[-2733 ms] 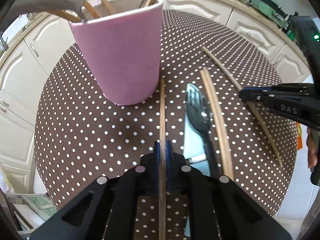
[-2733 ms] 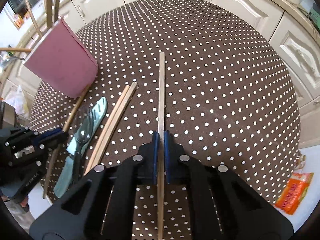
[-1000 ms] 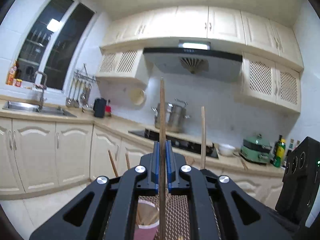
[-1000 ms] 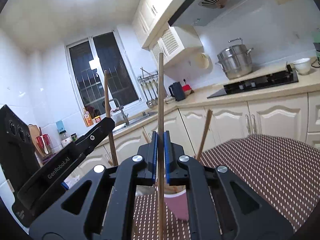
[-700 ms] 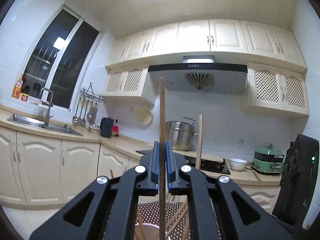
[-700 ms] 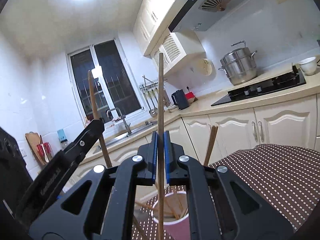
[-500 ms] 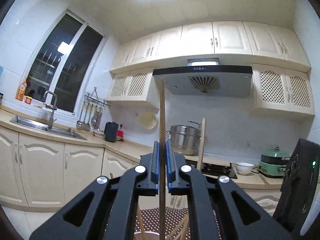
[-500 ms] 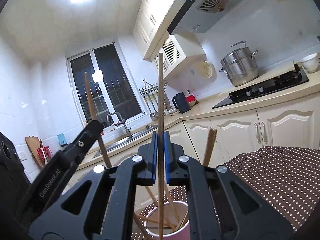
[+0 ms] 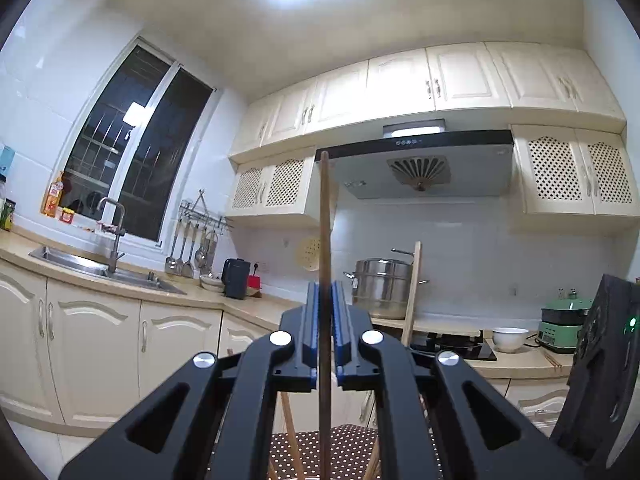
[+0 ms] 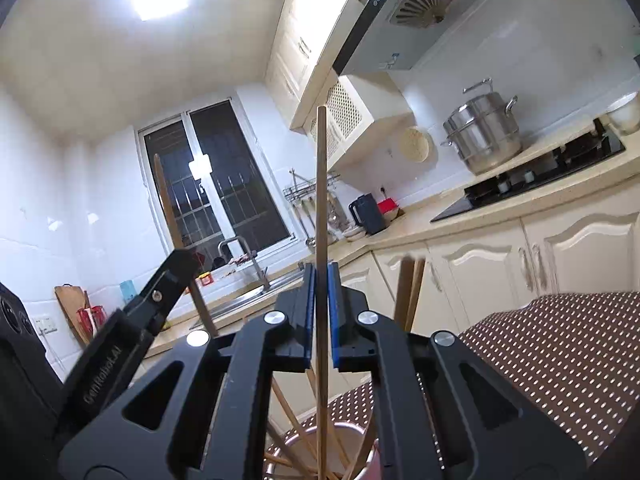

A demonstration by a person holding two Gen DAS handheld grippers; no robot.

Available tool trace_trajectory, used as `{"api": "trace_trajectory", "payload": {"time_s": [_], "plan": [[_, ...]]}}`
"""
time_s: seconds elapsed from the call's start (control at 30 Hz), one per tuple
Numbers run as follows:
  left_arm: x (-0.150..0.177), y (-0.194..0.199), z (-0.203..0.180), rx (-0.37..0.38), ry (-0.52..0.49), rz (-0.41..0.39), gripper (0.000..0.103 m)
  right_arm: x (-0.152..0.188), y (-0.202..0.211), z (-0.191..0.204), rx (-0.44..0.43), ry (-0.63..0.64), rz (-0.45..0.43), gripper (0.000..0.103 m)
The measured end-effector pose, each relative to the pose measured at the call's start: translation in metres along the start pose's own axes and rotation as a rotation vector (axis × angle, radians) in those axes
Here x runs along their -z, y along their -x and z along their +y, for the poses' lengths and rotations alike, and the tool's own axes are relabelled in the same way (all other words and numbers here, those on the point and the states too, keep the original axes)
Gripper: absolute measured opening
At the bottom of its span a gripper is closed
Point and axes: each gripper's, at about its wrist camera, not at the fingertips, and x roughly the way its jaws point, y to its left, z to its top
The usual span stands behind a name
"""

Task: Organize utensils
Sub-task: 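Lift both chopsticks up and carry them over the pink cup, then open the left tool over the cup while the right tool releases its chopstick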

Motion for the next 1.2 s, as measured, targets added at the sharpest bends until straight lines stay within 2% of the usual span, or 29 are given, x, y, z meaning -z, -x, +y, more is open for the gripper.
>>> {"api": "trace_trajectory", "payload": {"time_s": [0.33, 0.4, 0.57, 0.97, 1.13, 1.2], "plan": [[0.002, -0.006, 0.01, -0.014, 0.0, 0.096, 0.009, 0.004, 0.0, 0.005, 0.012, 0.018, 0.023, 0.007], [0.001, -0.004, 0.013, -0.016, 0.009, 0.108, 0.024, 0.005, 0.0, 0.006, 0.011, 0.021, 0.032, 0.007], [-0.008, 0.004, 0.019, -0.017, 0.012, 0.131, 0.025, 0.007, 0.002, 0.011, 0.022, 0.03, 0.048, 0.007], [-0.021, 0.01, 0.027, -0.063, -0.057, 0.28, 0.031, 0.014, 0.011, 0.025, 0.063, 0.061, 0.086, 0.007], [-0.023, 0.014, 0.033, -0.079, -0.084, 0.318, 0.033, 0.02, 0.017, 0.033, 0.081, 0.079, 0.11, 0.007], [-0.024, 0.016, 0.035, -0.092, -0.097, 0.338, 0.038, 0.022, 0.019, 0.036, 0.086, 0.087, 0.122, 0.007]]}}
